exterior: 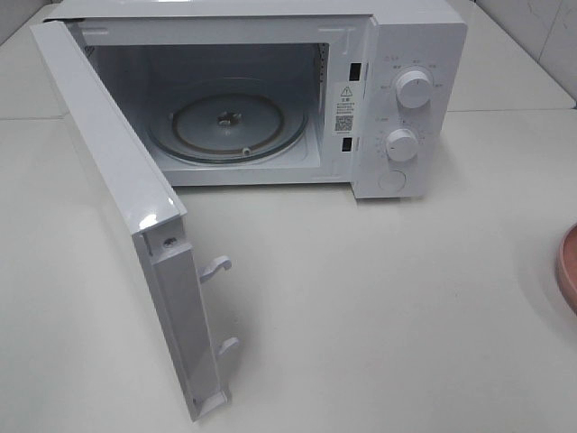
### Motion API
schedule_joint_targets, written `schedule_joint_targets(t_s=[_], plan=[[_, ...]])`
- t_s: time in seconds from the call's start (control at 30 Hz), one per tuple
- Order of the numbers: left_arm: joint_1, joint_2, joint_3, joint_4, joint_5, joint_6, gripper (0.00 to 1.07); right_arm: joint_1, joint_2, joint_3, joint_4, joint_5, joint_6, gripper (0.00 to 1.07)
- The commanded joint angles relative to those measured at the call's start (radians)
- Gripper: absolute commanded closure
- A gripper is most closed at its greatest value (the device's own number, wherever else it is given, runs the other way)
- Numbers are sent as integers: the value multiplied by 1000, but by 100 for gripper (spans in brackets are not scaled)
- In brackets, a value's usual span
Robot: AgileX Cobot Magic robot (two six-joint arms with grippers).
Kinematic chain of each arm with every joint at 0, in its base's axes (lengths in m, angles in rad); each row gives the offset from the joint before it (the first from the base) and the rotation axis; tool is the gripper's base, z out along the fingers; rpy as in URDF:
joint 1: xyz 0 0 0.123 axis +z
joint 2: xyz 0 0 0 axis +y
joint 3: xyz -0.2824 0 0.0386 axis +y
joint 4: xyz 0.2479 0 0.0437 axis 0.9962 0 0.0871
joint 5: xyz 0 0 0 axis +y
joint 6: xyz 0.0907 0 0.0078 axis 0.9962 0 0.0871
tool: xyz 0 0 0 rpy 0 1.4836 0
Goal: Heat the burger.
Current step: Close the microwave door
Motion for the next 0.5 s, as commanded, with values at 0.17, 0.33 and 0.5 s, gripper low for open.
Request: schedule_joint_targets(t_s=[0.17, 0.33, 0.5], plan=[[2, -20, 2, -6, -3, 0, 6, -5, -27, -1, 1, -4, 4, 31], [2, -20, 2, -6, -3, 0, 6, -5, -27, -1, 1, -4, 4, 31], [2, -20, 2, -6, -3, 0, 6, -5, -27, -1, 1, -5, 4, 31]])
